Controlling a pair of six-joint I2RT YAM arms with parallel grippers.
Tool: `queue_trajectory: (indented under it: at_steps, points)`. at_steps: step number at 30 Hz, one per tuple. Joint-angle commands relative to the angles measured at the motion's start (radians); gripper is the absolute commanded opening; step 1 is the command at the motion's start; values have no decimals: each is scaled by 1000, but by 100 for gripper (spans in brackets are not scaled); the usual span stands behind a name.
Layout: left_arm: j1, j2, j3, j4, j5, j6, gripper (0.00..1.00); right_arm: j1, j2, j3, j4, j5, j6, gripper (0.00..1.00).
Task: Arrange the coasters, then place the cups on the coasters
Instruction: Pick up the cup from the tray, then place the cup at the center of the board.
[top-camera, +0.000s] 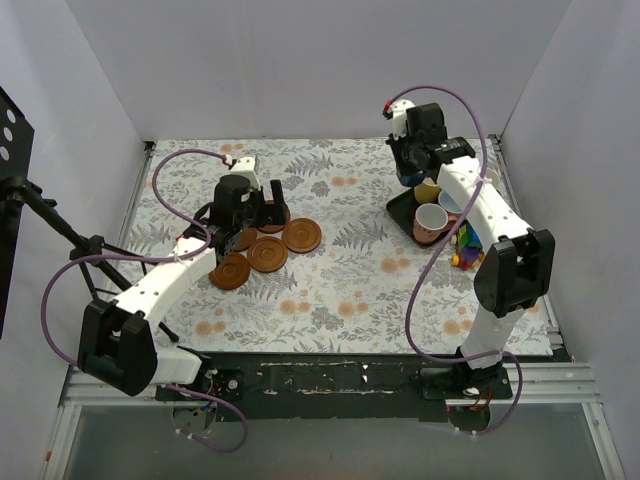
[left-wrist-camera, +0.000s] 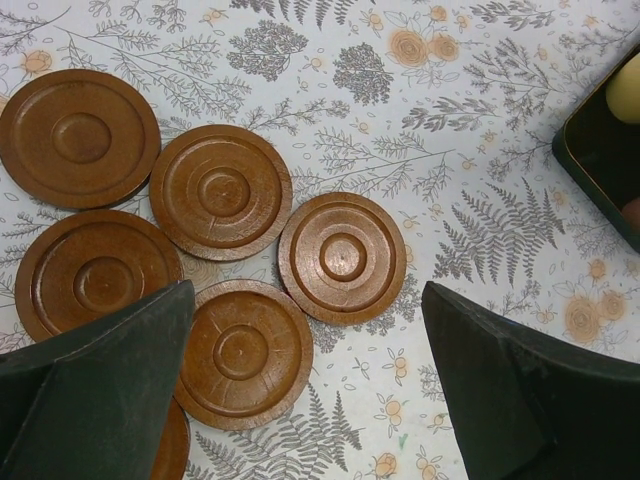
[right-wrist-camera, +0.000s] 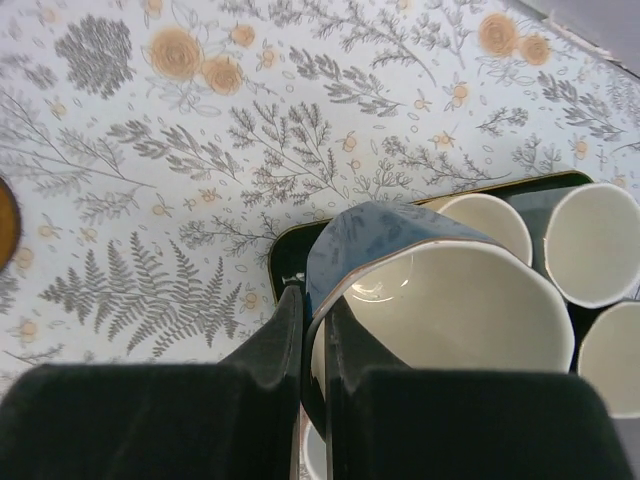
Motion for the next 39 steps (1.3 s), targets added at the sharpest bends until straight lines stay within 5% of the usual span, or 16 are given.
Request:
queue_trajectory:
  at_steps: [1, 11, 20, 28, 39]
  points:
    - [-2, -66, -26, 48, 22, 4, 98, 3, -131, 107, -15, -15, 158, 1]
    - [-15, -103, -61, 93, 13, -13, 98, 95, -226, -31, -53, -8, 471, 1]
    - [-26, -106, -69, 97, -16, -11, 98, 155, -272, -182, -68, 192, 744, 1]
    - [-31, -89, -70, 96, -27, -10, 98, 171, -127, -61, -352, 451, 1045, 1]
    - [-32, -68, -66, 91, -34, -5, 98, 179, 14, -44, -437, 417, 1220, 1]
